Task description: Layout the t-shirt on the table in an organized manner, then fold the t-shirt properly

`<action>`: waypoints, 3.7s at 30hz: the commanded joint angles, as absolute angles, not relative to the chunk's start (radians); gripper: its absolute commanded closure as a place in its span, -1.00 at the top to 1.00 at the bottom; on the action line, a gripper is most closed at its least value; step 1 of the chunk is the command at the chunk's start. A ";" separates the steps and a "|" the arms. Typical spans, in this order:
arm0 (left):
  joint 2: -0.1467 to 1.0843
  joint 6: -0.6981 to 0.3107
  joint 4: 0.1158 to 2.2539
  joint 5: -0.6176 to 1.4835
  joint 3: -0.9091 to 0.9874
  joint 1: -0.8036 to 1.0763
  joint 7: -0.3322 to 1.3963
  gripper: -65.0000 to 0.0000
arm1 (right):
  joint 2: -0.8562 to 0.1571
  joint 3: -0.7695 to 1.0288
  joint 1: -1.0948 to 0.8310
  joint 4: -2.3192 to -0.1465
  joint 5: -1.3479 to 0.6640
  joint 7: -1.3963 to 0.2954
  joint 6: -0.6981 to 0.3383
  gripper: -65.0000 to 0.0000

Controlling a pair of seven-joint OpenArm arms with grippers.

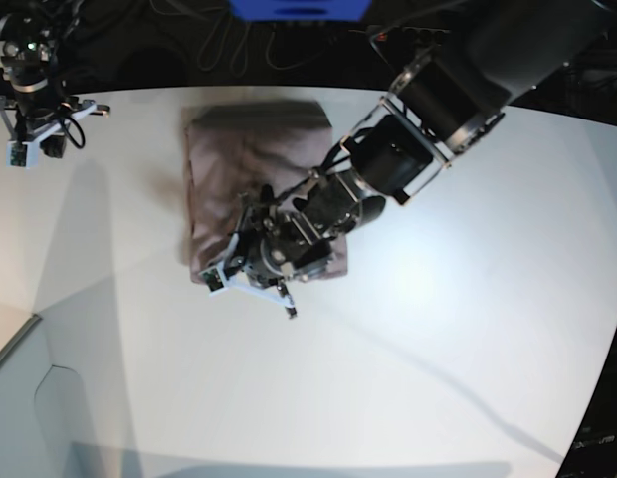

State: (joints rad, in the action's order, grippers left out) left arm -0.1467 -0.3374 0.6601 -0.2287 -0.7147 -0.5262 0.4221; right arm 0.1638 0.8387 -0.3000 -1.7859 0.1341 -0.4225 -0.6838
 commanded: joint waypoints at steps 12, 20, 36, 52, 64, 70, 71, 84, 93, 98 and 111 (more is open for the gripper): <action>-0.156 -0.338 0.736 -0.285 -0.711 -0.539 0.430 0.07 | 0.157 0.840 -0.302 -1.799 0.119 -0.400 -0.698 -0.91; -0.143 -0.344 0.858 -0.314 -0.710 -0.536 0.475 0.16 | 0.157 0.840 -0.302 -1.799 0.119 -0.400 -0.698 -0.91; 0.021 -0.346 1.287 -0.311 -0.441 -0.466 0.687 0.15 | 0.157 0.840 -0.302 -1.784 0.120 -0.400 -0.698 -0.91; 0.145 -0.349 1.722 -0.306 0.217 0.012 0.940 -1.00 | 0.157 0.825 -0.306 -1.702 0.119 -0.401 -0.698 -0.91; 0.102 -0.538 1.873 -0.312 0.255 0.340 1.020 -1.00 | 0.157 0.825 -0.390 -1.670 0.119 -0.401 -0.698 -0.91; 0.045 -0.544 1.960 -0.308 0.257 0.486 1.026 -1.00 | 0.157 0.825 -0.460 -1.610 0.119 -0.401 -0.698 -0.91; 0.031 -0.544 1.963 -0.308 0.262 0.509 1.026 -1.00 | 0.157 0.825 -0.470 -1.596 0.119 -0.401 -0.698 -0.91; -0.157 -0.545 1.865 -0.305 0.473 0.664 0.898 -1.00 | 0.157 0.822 -0.518 -1.356 0.124 -0.401 -0.698 -0.91; -0.153 -0.539 1.360 -0.305 0.602 0.559 0.651 -1.00 | 0.082 0.745 -0.429 -0.989 0.127 -0.392 -0.698 -0.91; -0.053 -0.539 0.886 -0.308 0.720 0.337 0.545 -1.00 | 0.058 0.705 -0.367 -0.799 0.127 -0.311 -0.698 -0.91; 0.113 -0.271 0.091 -0.360 0.578 0.030 -0.004 -1.00 | 0.021 0.575 -0.283 -0.424 0.125 0.165 -0.337 -0.91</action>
State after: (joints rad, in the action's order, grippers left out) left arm 0.1043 -0.2714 0.0856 -0.3580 0.5758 0.0338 0.0021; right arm 0.0212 0.5716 -0.2722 -0.4107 0.1238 0.1795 -0.3344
